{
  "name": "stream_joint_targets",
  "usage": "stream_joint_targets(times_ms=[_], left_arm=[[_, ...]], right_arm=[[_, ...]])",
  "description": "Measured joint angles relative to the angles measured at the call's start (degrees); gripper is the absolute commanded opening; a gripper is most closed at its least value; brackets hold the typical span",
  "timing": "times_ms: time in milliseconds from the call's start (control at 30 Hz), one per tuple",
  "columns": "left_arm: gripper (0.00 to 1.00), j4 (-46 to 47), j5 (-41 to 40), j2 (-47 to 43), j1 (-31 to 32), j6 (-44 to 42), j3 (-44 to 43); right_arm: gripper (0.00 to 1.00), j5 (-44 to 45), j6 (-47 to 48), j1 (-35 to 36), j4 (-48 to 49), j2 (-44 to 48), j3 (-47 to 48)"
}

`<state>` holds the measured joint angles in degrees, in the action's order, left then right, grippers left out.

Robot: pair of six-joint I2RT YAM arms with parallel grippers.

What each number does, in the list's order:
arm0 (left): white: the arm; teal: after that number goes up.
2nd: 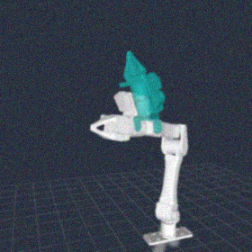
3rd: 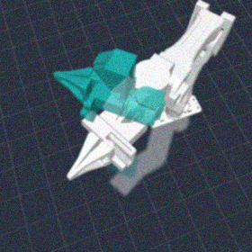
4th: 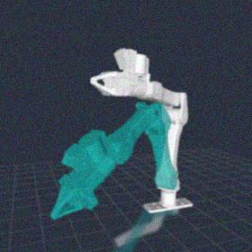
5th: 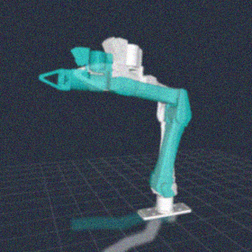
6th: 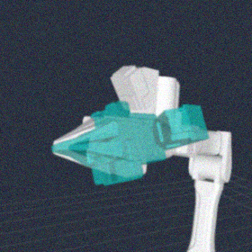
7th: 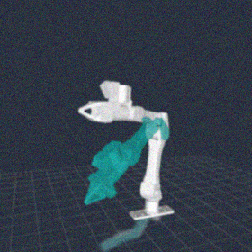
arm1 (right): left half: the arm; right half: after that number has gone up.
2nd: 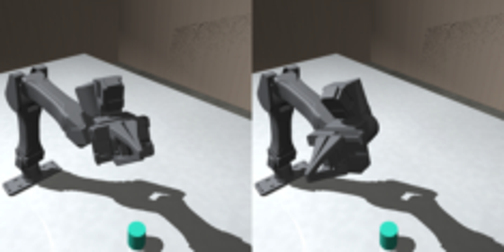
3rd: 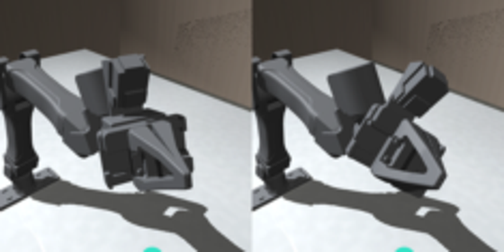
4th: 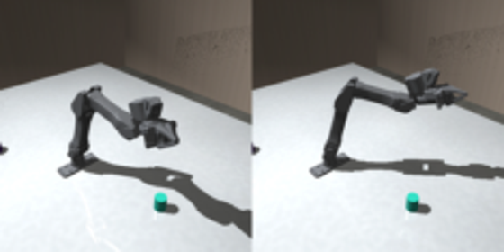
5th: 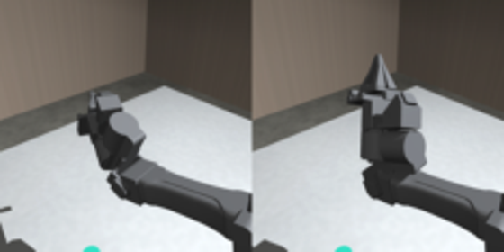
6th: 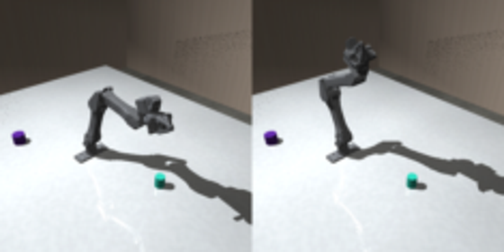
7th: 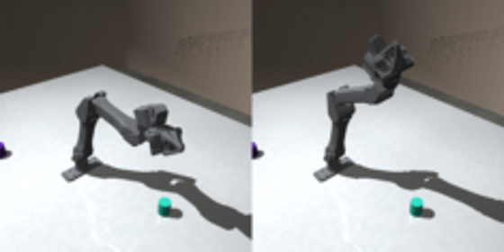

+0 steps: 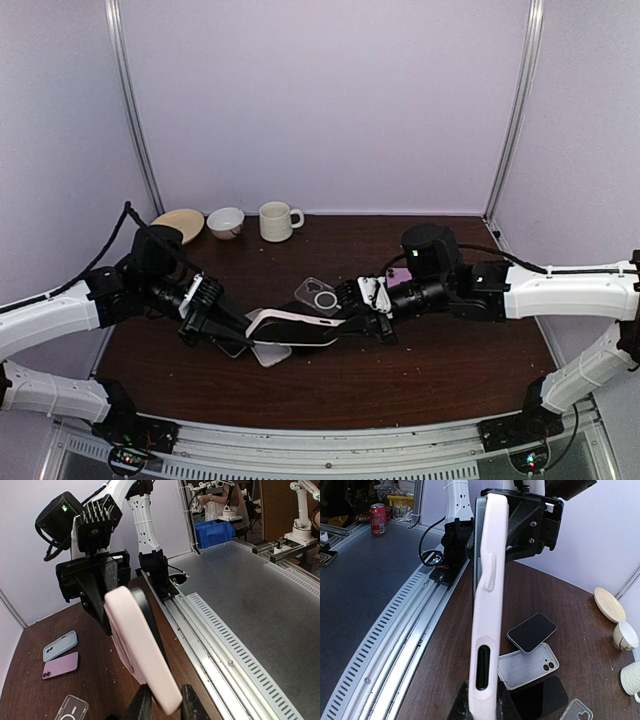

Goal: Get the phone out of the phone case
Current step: Remove the phone from the bottom left corner of the phone case.

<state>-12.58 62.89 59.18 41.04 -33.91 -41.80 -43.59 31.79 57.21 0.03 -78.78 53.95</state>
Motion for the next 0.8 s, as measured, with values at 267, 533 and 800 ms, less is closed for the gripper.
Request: stream_joint_targets(times_ms=[267, 533, 800], left_arm=[[0.14, -1.6, 2.0, -0.1, 0.7, -0.1, 0.0], [0.12, -3.1, 4.1, -0.3, 2.4, -0.1, 0.0], [0.11, -4.0, 6.7, -0.2, 3.8, 0.0, 0.0]], right_arm=[[0.0, -3.6, 1.0, -0.1, -3.7, -1.5, 2.5], [0.0, -8.9, 2.1, -0.4, -8.3, -3.8, 5.8], [0.0, -12.6, 3.3, -0.3, -10.4, -5.4, 7.6]])
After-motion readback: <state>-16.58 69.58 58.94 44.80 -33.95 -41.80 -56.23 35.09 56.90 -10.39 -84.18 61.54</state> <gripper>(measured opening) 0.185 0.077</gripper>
